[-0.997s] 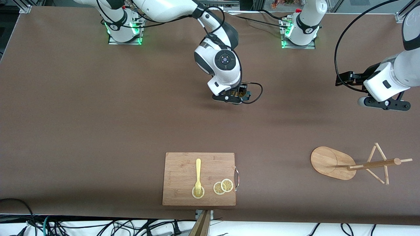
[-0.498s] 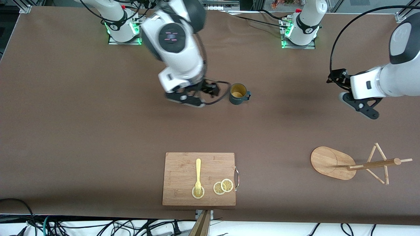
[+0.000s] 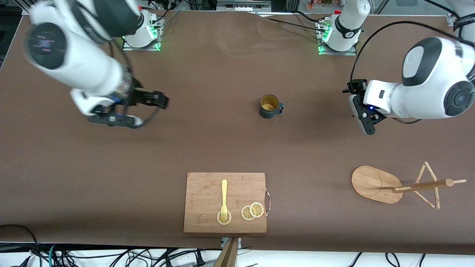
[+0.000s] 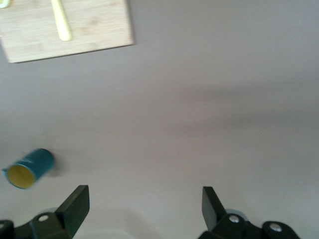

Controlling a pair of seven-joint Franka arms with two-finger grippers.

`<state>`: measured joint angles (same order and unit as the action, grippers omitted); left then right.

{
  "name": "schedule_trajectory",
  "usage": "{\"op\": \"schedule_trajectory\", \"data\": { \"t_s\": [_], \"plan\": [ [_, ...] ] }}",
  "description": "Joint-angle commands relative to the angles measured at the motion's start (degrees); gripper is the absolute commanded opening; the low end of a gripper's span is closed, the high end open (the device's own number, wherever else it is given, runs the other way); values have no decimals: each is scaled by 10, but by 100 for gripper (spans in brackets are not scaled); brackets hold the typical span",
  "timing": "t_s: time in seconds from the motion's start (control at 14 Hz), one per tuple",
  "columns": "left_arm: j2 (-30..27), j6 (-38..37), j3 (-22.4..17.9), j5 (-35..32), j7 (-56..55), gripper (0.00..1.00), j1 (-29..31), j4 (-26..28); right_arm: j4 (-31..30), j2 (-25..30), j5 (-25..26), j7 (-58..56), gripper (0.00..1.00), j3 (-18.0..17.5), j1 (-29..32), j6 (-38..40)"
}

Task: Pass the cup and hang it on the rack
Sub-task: 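Release the mug with the right gripper while the left gripper approaches, then grasp the mug handle with the left gripper while the right retracts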

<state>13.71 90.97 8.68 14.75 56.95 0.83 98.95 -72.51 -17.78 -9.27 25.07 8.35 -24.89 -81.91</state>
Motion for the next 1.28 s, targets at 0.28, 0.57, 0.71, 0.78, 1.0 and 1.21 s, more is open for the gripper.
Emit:
{"op": "schedule_trajectory", "data": {
  "t_s": [0.28, 0.57, 0.71, 0.78, 1.0, 1.21],
  "plan": [
    [-4, 186, 3, 154, 301, 100, 6, 165, -275, 235, 63, -94, 100, 73, -3, -62],
    [-3, 256, 3, 271, 391, 100, 6, 244, -332, 262, 95, -111, 100, 103, -2, -111],
    [2, 291, 4, 335, 452, 100, 3, 275, -327, 253, 100, -157, 100, 116, -2, -112],
    [7, 303, 4, 361, 487, 100, 2, 285, -314, 241, 105, -177, 100, 115, -2, -107],
    [37, 322, 5, 452, 611, 100, 1, 306, -271, 231, 163, -248, 100, 108, -10, -84],
    [74, 323, 5, 532, 723, 100, 0, 312, -217, 195, 157, -253, 100, 107, -10, -77]
  ]
}}
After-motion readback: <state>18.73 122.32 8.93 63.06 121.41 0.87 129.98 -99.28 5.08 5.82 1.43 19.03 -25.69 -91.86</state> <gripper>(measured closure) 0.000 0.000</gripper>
